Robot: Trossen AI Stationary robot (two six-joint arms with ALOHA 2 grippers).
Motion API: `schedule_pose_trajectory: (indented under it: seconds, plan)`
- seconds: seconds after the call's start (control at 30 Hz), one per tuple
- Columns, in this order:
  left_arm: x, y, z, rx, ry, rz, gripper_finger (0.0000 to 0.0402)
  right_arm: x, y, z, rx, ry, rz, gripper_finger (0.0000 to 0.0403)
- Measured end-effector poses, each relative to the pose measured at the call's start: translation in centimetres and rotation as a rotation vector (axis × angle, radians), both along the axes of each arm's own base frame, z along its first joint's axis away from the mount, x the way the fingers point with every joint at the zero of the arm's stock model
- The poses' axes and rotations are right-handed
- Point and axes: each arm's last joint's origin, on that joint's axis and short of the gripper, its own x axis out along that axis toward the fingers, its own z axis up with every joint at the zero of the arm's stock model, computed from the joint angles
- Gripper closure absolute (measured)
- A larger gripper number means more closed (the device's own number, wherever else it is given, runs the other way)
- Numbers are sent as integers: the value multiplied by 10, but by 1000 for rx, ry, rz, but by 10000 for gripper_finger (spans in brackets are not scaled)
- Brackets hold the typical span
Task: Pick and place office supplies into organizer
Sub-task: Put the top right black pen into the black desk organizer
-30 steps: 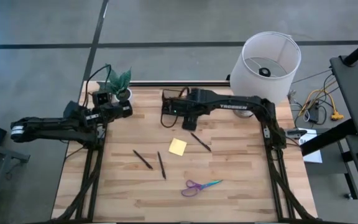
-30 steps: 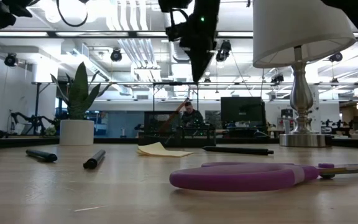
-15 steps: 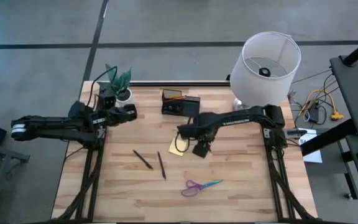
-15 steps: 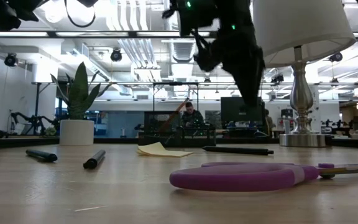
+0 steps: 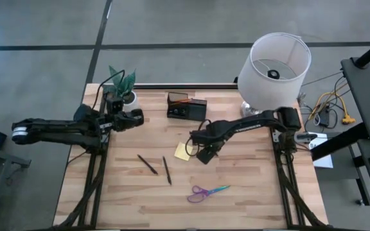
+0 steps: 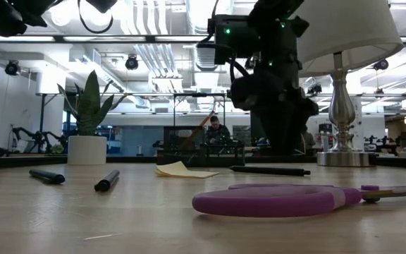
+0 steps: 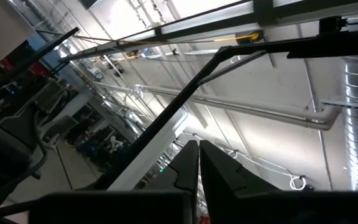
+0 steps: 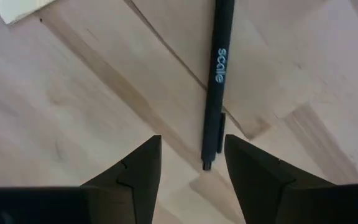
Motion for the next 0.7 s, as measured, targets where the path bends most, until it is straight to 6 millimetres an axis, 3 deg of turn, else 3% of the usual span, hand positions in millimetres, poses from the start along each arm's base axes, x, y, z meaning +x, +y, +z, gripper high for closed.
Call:
schedule_pose_trajectory:
  seconds: [0.3,0.7]
  plan:
    - [3,1,-2,-7,12,9,402,-3,-2,-12,-48,-13,49,234]
    - [8,3,-5,-37,31,47,402,1,-4,-13,-65,-64,135,234]
